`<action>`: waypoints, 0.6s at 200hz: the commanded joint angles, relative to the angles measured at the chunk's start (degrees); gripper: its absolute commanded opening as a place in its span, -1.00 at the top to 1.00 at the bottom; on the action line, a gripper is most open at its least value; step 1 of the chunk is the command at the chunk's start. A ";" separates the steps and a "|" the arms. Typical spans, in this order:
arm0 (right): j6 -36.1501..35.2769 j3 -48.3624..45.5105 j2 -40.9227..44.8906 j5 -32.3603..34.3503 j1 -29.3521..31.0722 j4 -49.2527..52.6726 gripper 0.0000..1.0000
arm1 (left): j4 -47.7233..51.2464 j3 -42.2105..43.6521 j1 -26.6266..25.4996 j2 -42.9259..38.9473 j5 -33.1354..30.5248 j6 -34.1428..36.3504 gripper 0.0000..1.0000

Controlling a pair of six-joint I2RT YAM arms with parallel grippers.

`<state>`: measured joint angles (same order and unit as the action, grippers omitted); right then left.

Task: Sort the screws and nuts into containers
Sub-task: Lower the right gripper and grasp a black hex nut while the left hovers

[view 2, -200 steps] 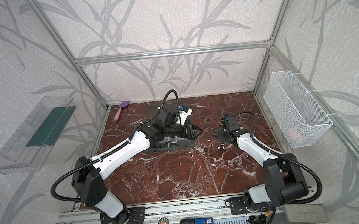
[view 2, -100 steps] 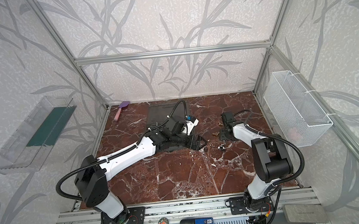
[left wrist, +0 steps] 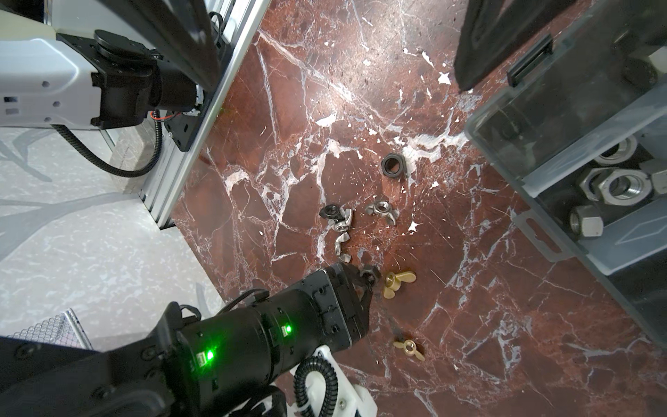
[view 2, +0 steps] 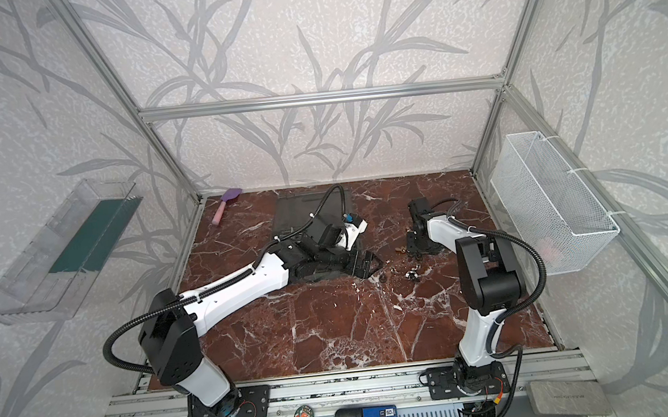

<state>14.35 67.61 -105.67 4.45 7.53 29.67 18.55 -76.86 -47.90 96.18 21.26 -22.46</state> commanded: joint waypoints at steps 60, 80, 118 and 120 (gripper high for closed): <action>-0.95 -1.52 0.62 -4.03 -0.23 2.65 0.04 | 1.67 -2.58 0.09 0.23 -0.93 1.28 -0.99; -0.90 -1.56 1.97 -4.87 -0.23 3.06 0.06 | 1.71 -2.55 0.11 0.29 -0.97 1.28 -0.99; -0.90 -2.30 4.12 -4.77 -0.23 3.37 0.13 | 1.79 -2.56 0.09 0.28 -1.30 1.45 -0.99; -0.90 -2.42 4.23 -4.68 -0.23 3.33 0.14 | 1.83 -2.56 0.09 0.29 -1.30 1.45 -0.99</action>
<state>13.61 66.43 -104.60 0.32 7.49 30.96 19.44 -77.69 -47.88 96.20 20.80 -22.02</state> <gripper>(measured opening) 0.445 0.995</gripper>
